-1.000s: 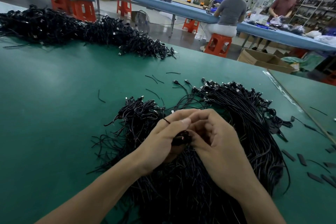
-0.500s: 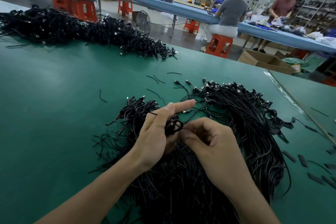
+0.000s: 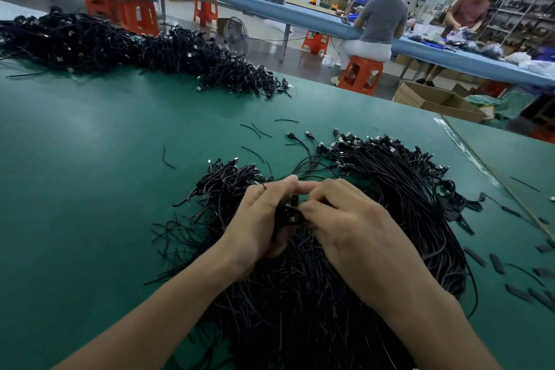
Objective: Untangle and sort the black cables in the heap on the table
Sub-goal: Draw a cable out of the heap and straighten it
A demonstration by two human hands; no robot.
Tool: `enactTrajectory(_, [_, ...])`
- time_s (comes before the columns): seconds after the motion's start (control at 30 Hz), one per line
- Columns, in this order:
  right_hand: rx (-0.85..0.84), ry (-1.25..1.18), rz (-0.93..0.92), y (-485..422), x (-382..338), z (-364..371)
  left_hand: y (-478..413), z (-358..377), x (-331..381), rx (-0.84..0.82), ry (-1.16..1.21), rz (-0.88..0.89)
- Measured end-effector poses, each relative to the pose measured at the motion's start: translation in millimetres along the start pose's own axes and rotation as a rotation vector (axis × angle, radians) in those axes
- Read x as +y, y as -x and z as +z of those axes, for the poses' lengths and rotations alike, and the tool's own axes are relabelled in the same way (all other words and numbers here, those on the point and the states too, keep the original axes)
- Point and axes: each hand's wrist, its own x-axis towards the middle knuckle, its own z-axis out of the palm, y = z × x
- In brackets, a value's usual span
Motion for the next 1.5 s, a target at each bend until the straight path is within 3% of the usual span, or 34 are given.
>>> enactTrajectory(0.2, [0.159, -0.133, 0.06, 6, 2, 22, -2, 3, -4, 0.191, 0.023, -0.125])
enactTrajectory(0.33, [0.117, 0.036, -0.006, 7, -3, 29, -4, 7, -5, 0.269, 0.033, -0.237])
enactTrajectory(0.43, [0.048, 0.159, -0.153, 5, -5, 25, -3, 5, -8, 0.174, -0.036, -0.267])
enactTrajectory(0.6, [0.028, 0.198, -0.304, 2, -7, 10, 2, -3, -6, -0.173, -0.14, -0.5])
enactTrajectory(0.73, [-0.042, 0.059, -0.22, 2, -4, 5, 5, -4, -3, -0.209, -0.038, -0.612])
enactTrajectory(0.87, [-0.043, -0.074, -0.076, 2, -3, 10, 5, -3, -3, -0.224, 0.042, -0.61])
enactTrajectory(0.97, [-0.057, -0.351, 0.105, 5, 3, 12, 6, -8, -3, -0.376, 0.014, -0.535])
enactTrajectory(1.07, [-0.071, -0.496, 0.196, 8, 7, 10, 8, -15, 1, -0.561, -0.18, -0.396])
enactTrajectory(1.2, [-0.084, -0.373, 0.133, 10, 0, 7, 8, -18, 6, -0.662, -0.362, -0.366])
enactTrajectory(1.33, [-0.084, -0.113, 0.001, 11, -9, 2, 8, -15, 5, -0.621, -0.44, -0.375])
enactTrajectory(1.5, [-0.126, 0.028, 0.026, 11, -16, 2, 6, -11, 0, -0.554, -0.494, -0.364])
